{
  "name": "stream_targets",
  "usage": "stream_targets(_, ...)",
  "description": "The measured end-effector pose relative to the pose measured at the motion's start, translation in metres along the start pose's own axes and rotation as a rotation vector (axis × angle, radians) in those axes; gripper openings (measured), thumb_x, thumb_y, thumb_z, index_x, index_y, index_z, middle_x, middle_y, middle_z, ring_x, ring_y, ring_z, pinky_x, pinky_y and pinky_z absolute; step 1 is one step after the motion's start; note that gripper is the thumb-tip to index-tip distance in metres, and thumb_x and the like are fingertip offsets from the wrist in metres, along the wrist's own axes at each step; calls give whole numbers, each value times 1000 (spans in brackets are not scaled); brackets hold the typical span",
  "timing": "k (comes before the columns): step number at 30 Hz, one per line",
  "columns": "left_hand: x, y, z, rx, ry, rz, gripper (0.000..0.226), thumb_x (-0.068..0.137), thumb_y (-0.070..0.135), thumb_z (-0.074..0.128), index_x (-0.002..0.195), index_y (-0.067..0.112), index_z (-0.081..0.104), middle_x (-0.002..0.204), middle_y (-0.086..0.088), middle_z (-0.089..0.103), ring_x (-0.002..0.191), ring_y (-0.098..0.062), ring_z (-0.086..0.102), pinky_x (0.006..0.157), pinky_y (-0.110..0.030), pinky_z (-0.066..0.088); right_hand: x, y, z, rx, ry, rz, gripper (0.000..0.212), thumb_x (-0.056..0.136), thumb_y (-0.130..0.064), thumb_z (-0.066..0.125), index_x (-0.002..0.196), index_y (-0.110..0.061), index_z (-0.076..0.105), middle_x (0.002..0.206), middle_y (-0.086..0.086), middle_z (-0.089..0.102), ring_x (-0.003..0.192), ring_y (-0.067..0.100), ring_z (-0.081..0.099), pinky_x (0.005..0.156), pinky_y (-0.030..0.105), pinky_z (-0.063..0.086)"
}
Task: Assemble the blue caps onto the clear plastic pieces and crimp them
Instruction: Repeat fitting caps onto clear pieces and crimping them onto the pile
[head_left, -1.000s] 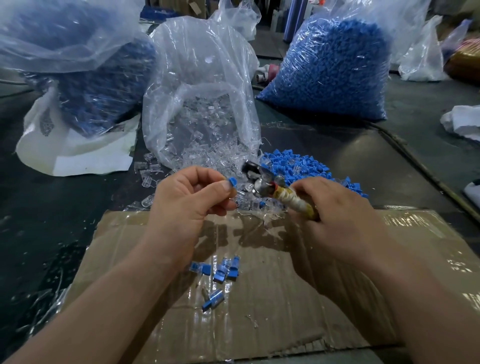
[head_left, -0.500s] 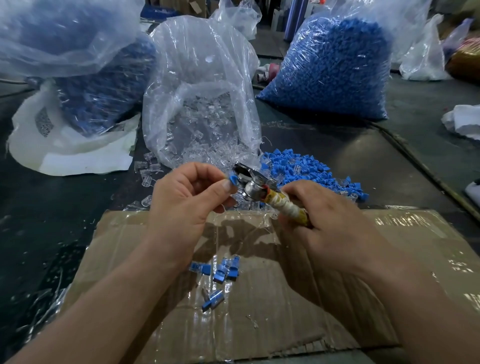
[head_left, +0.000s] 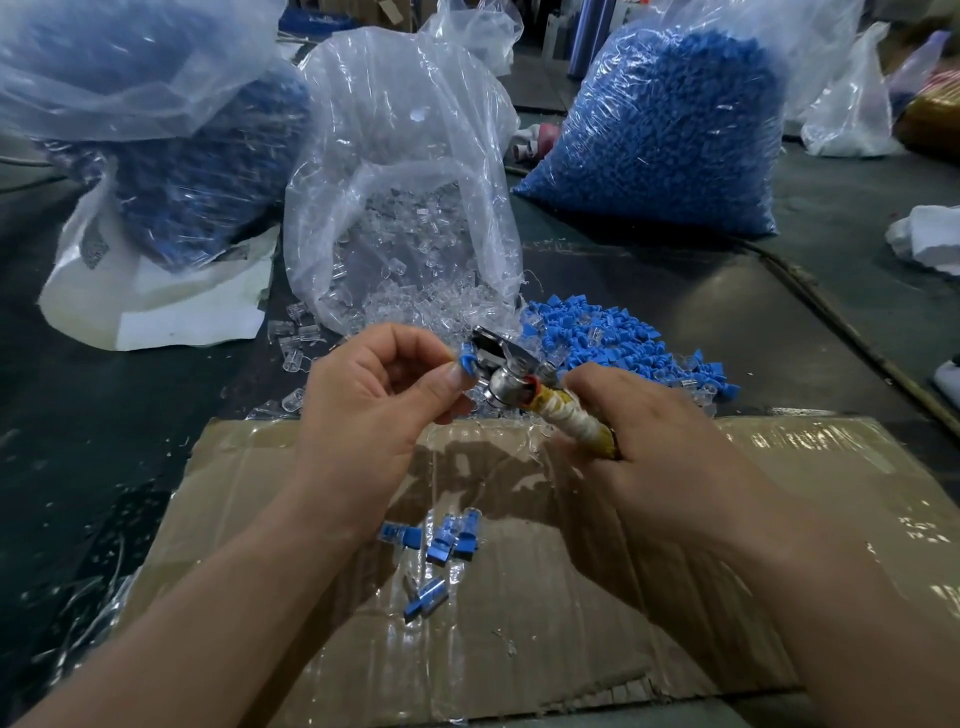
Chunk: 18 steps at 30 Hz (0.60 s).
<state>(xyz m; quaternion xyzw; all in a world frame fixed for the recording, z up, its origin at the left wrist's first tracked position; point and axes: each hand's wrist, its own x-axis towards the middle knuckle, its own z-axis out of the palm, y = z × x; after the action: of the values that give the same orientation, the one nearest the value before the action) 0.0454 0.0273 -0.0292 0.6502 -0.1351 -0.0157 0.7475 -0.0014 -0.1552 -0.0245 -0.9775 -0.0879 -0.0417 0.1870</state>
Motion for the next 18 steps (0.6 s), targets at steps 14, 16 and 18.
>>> stream_targets(14,-1,-4,-2,119,29,80,18,75,-3,63,71,14,60,62,4,66,54,-5,61,53,-13,48,1,-7,0,28,28,53,16,81,-42,56,87,-30,47,75,-14,49,70,7,45,58,25,33)
stream_targets(16,-1,-4,-2,120,41,82,17,75,-2,64,71,15,60,63,3,66,54,-6,61,53,-12,48,0,-7,2,21,54,51,15,82,-42,54,85,-30,46,73,-14,48,68,5,44,57,25,33)
stream_targets(18,0,-4,-2,123,47,72,16,75,-1,64,71,15,61,65,0,67,55,-8,62,53,-13,48,0,-7,3,15,60,47,14,82,-44,49,86,-32,46,76,-15,48,69,3,44,58,19,33)
